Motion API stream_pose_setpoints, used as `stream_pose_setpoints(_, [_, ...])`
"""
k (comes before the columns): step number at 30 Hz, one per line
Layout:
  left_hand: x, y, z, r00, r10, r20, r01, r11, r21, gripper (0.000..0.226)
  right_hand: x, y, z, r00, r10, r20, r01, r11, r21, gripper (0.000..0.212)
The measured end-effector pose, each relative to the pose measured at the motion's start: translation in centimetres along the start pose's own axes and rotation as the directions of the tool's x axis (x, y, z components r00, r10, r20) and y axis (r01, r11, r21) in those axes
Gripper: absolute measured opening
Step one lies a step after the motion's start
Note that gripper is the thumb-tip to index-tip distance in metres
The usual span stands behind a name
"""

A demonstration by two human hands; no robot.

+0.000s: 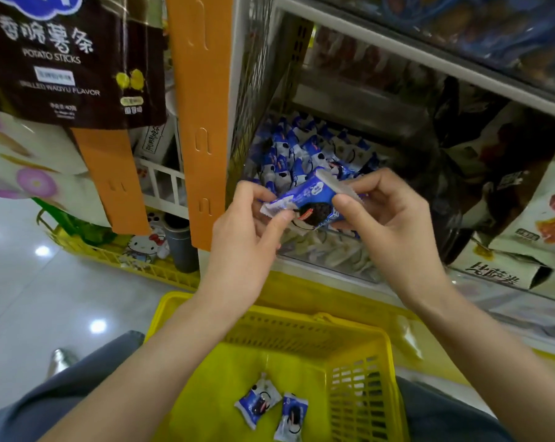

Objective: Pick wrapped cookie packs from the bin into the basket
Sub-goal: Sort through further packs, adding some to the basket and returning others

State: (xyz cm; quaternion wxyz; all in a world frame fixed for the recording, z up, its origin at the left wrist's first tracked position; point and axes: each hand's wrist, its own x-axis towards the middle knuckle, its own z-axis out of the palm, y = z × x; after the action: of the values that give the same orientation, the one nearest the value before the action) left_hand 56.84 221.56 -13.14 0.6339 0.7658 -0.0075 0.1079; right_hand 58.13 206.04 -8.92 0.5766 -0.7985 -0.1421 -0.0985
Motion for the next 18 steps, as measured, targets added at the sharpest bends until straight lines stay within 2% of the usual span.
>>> stream_pose_setpoints(2, [-0.2,0.0,-0.1,0.998,-0.055,0.021,0.057,0.996,-0.063,0.013,-0.5,0.1,0.1,0.996,-0.080,0.027,0.081,0.996,-0.023,0.009])
stream_pose_setpoints(4, [-0.6,0.2,-0.4,0.976,-0.196,0.095,0.215,0.939,-0.268,0.006,-1.2,0.4,0.0,0.987,-0.143,0.077,0.147,0.988,-0.039,0.010])
stream_pose_setpoints(6, [-1.2,0.2,-0.8,0.922,-0.339,0.188,0.387,0.782,-0.488,0.016,-2.2,1.0,0.1,0.963,-0.227,0.144,0.245,0.962,-0.123,0.007])
stream_pose_setpoints(8, [-2.0,-0.5,-1.2,0.870,-0.414,0.267,0.487,0.645,-0.589,0.023,-3.4,2.0,0.4,0.929,-0.287,0.232,0.337,0.917,-0.214,0.005])
stream_pose_setpoints(9, [-2.3,-0.9,-1.3,0.841,-0.447,0.305,0.536,0.607,-0.587,0.025,-4.0,2.5,0.6,0.915,-0.298,0.273,0.368,0.894,-0.257,0.007])
stream_pose_setpoints(11, [-3.0,-1.7,-1.3,0.790,-0.507,0.345,0.610,0.596,-0.522,0.029,-5.2,3.6,1.2,0.892,-0.293,0.344,0.406,0.855,-0.322,0.015])
stream_pose_setpoints(14, [-3.6,-2.8,-0.9,0.759,-0.577,0.302,0.646,0.615,-0.452,0.017,-6.5,4.9,1.8,0.874,-0.233,0.427,0.399,0.846,-0.353,0.019])
stream_pose_setpoints(16, [-3.9,-3.2,-0.9,0.755,-0.601,0.261,0.648,0.624,-0.437,0.020,-7.4,5.7,2.3,0.891,-0.141,0.432,0.308,0.886,-0.346,0.020])
stream_pose_setpoints(18, [-4.0,-3.5,-0.8,0.765,-0.605,0.222,0.636,0.653,-0.411,0.021,-8.1,6.1,2.9,0.934,-0.010,0.358,0.126,0.945,-0.301,0.021])
